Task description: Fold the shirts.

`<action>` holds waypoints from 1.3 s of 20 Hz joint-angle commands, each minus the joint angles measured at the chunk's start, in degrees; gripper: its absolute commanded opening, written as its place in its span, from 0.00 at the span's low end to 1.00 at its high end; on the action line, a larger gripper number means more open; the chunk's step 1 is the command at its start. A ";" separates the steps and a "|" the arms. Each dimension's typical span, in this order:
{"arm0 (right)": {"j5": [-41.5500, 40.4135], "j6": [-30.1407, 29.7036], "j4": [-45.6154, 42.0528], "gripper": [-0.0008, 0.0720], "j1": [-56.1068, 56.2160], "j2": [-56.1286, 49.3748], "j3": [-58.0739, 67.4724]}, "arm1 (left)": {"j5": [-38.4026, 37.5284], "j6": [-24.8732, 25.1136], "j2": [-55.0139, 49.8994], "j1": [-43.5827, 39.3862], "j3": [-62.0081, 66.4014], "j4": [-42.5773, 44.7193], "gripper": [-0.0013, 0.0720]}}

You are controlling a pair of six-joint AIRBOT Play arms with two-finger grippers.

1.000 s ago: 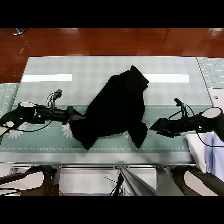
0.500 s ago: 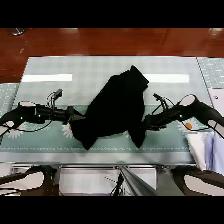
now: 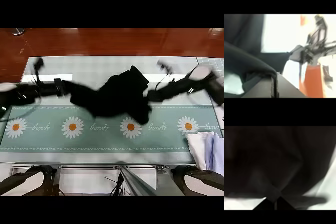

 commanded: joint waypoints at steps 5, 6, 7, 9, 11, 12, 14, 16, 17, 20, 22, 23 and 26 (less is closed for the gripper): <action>5.31 7.32 -8.22 0.04 -6.36 8.04 59.54 | 17.25 -26.97 12.94 0.04 60.54 43.15 0.05; 5.35 5.57 -8.61 0.04 -6.29 12.26 58.82 | 14.08 -29.97 13.84 0.04 66.31 49.05 0.05; 5.22 4.48 -8.63 0.04 -6.32 16.33 57.44 | 11.08 -30.56 15.56 0.04 70.03 52.19 0.05; 2.99 3.04 -10.67 0.05 -6.32 24.94 52.68 | 8.09 -30.53 20.94 0.04 70.18 54.38 0.05; 1.07 3.06 -14.25 0.05 -6.32 32.30 47.89 | 5.75 -30.53 26.58 0.04 67.58 55.47 0.05; 1.55 3.30 -16.04 0.05 -6.32 34.62 46.62 | 4.33 -30.51 29.20 0.04 65.85 55.67 0.05; 4.46 4.39 -18.78 0.04 -6.32 37.77 45.27 | -1.49 -30.56 32.96 0.07 63.28 56.87 0.05; 8.41 5.70 -19.04 0.05 -6.32 38.64 44.85 | -7.78 -33.11 34.71 0.07 61.11 57.68 0.05; 10.62 6.32 -18.38 0.05 -6.32 38.49 44.74 | -10.01 -33.20 34.91 0.07 60.02 57.68 0.05; 11.50 6.29 -16.20 0.05 -6.32 38.45 39.93 | -12.48 -33.24 34.58 0.04 54.77 57.51 0.05; 11.39 6.25 -16.06 0.05 -6.32 38.34 34.10 | -12.41 -33.16 33.83 0.04 49.53 57.55 0.05; 11.10 6.25 -16.04 0.05 -6.32 38.16 30.51 | -12.35 -33.07 33.07 0.04 46.88 57.55 0.05; 6.99 4.63 -14.05 0.05 -6.32 34.62 19.54 | -9.90 -33.05 29.27 0.02 37.68 57.48 0.05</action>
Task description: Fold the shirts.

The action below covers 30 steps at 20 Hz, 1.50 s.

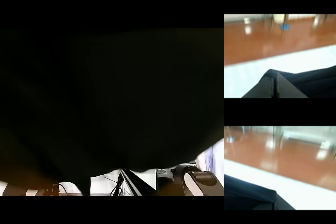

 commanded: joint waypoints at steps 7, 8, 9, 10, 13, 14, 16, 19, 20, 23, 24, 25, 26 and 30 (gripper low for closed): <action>-17.49 -5.73 6.93 0.05 0.00 -33.64 -15.10 | 19.26 4.61 -20.68 -2.25 -25.53 0.24 0.05; -20.24 -5.38 9.07 0.05 0.00 -38.95 -13.84 | 23.15 4.24 -23.82 -3.32 -25.77 -0.11 0.05; -21.77 -5.38 12.22 0.05 0.00 -43.71 -12.02 | 26.43 4.26 -27.21 -4.46 -25.77 -1.36 0.05; -22.80 -5.57 16.65 0.05 0.00 -48.54 -9.60 | 28.85 4.26 -30.51 -5.73 -25.77 -2.97 0.05; -24.39 -7.13 25.64 0.05 0.00 -60.04 -1.09 | 32.26 4.26 -39.80 -9.66 -25.77 -5.01 0.05; -23.82 -5.60 25.90 0.05 -0.07 -63.34 1.97 | 32.50 4.24 -42.82 -10.97 -25.77 -5.01 0.05; -21.81 -2.01 26.16 0.48 -1.01 -67.87 6.01 | 32.04 4.24 -47.56 -12.92 -25.77 -4.98 0.30; -16.81 -1.90 25.77 0.81 -4.26 -69.26 7.04 | 27.10 3.82 -50.38 -13.07 -25.75 -2.27 0.98; -14.91 -2.16 24.87 0.80 -6.21 -68.72 7.04 | 24.24 3.82 -50.10 -12.04 -25.66 -0.15 0.98; -4.22 -4.44 18.93 0.79 -13.88 -65.29 7.02 | 10.91 4.09 -47.89 -5.14 -24.81 5.60 0.98; 0.81 -5.90 15.19 0.78 -16.44 -63.78 6.99 | 7.32 4.94 -46.66 -1.97 -24.96 5.62 0.98; 5.07 -5.57 10.10 0.78 -18.73 -62.07 6.10 | 4.61 4.90 -45.31 0.90 -25.73 5.60 0.98; 7.56 -4.81 6.08 0.78 -20.68 -59.95 3.69 | 1.44 4.90 -43.78 3.93 -27.56 4.68 0.98; -4.31 -6.01 12.79 0.78 -29.40 -44.11 -24.37 | 3.15 5.01 -36.15 14.73 -46.90 3.52 0.98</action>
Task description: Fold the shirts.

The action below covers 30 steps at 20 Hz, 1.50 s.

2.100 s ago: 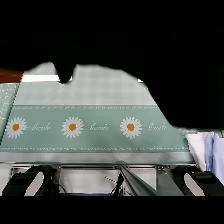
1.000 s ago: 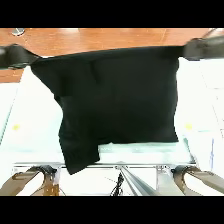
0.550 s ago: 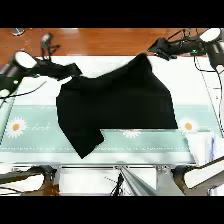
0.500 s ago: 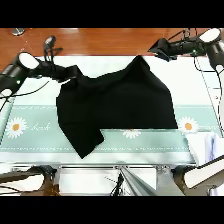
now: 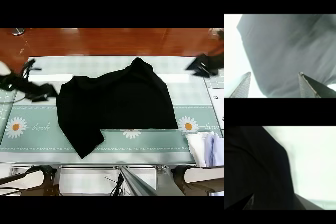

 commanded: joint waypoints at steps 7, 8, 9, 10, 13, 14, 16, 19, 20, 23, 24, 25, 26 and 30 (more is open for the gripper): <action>-18.45 -9.66 17.40 0.78 -6.97 34.03 -58.64 | 7.28 19.26 9.16 21.20 -36.63 -29.62 0.97; -18.36 -10.29 18.64 0.78 -6.95 35.34 -60.35 | 8.52 19.28 9.14 21.11 -37.18 -29.68 0.97; -18.10 -10.51 19.17 0.78 -6.95 36.09 -61.16 | 9.66 19.91 9.05 20.70 -37.29 -30.45 0.97; -17.42 -10.62 19.08 0.78 -6.95 36.17 -61.29 | 10.47 20.39 9.03 20.11 -37.29 -31.36 0.97; -16.96 -10.58 19.21 0.78 -6.95 36.17 -61.29 | 12.61 22.53 8.44 15.93 -37.29 -36.09 0.97; -17.46 -10.03 19.17 0.78 -6.95 36.17 -61.29 | 13.27 23.23 7.85 13.46 -37.24 -37.24 0.97; -20.74 -7.45 18.51 0.78 -7.45 36.17 -60.81 | 14.19 23.41 6.51 9.01 -36.63 -37.31 0.95; -23.12 -2.91 12.46 0.78 -11.37 36.11 -58.12 | 12.81 24.44 5.90 6.54 -34.42 -37.31 0.05; -22.99 -1.81 8.79 0.78 -13.03 36.11 -57.94 | 12.17 24.44 5.90 6.64 -33.57 -37.33 0.05; -20.02 6.25 -5.75 0.78 -14.32 34.60 -59.52 | 10.97 24.41 5.92 6.71 -31.78 -37.35 0.05; -18.84 5.99 -5.60 0.78 -14.29 33.40 -60.24 | 10.97 24.41 5.92 6.71 -31.76 -37.33 0.05; -18.53 5.38 -4.22 0.78 -13.77 32.30 -60.39 | 10.99 24.41 5.90 6.71 -31.76 -37.33 0.05; -18.78 3.98 -1.75 0.78 -12.85 31.10 -60.39 | 10.99 24.41 5.90 6.71 -31.76 -37.33 0.05; -19.30 -1.88 5.86 0.78 -9.46 24.96 -60.17 | 10.99 24.41 5.90 6.71 -31.76 -37.33 0.05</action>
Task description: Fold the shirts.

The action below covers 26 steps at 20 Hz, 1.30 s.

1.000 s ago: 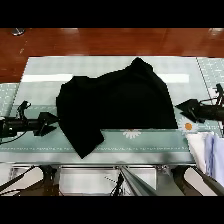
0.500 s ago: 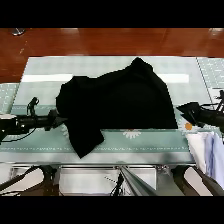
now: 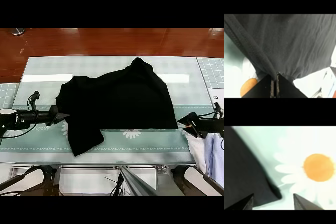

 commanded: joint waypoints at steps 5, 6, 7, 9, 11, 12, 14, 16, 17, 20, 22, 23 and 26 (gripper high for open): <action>-1.53 -3.02 6.75 0.78 8.04 -10.10 4.90 | -0.22 0.09 -0.04 -0.07 0.17 -0.04 0.05; -1.64 -2.36 6.75 0.78 9.44 -11.41 5.90 | -0.22 0.09 -0.04 -0.07 0.17 -0.07 0.05; -1.68 -1.95 6.95 0.78 10.71 -12.57 6.62 | -0.22 0.09 -0.04 -0.07 0.17 -0.07 0.05; -0.98 -2.05 6.93 0.65 13.68 -14.34 8.11 | -0.22 0.09 -0.04 -0.17 0.17 -0.07 0.05; 0.35 -5.16 7.26 0.05 16.48 -14.47 10.32 | -0.24 0.09 -0.02 -0.15 0.28 -0.59 0.05; 2.10 -5.18 7.19 0.05 17.11 -14.47 13.18 | -0.44 0.09 0.09 -0.04 0.87 -1.18 0.05; 6.78 -3.89 7.19 0.05 17.29 -14.43 22.53 | -3.43 1.99 0.39 0.28 4.90 -5.44 0.05; 9.88 -1.11 7.93 0.05 17.33 -14.03 36.52 | -6.86 3.17 1.51 0.22 12.61 -16.68 0.05; 10.71 -0.35 9.05 0.04 17.31 -13.57 44.72 | -7.26 3.61 2.75 0.02 17.40 -22.34 0.05; 11.04 0.15 8.44 0.04 17.31 -10.10 67.69 | -5.25 3.93 8.33 -0.20 35.67 -29.35 0.05; 10.27 0.22 5.11 0.04 17.29 -5.44 78.23 | -1.60 0.63 12.35 0.13 46.99 -25.05 0.05; 9.70 0.33 3.23 0.05 17.27 -2.40 81.46 | -0.37 -3.50 13.79 0.52 52.19 -20.98 0.05; 9.11 1.92 -2.05 0.05 17.27 7.82 83.25 | -0.48 -12.37 19.12 2.16 65.57 -3.76 0.05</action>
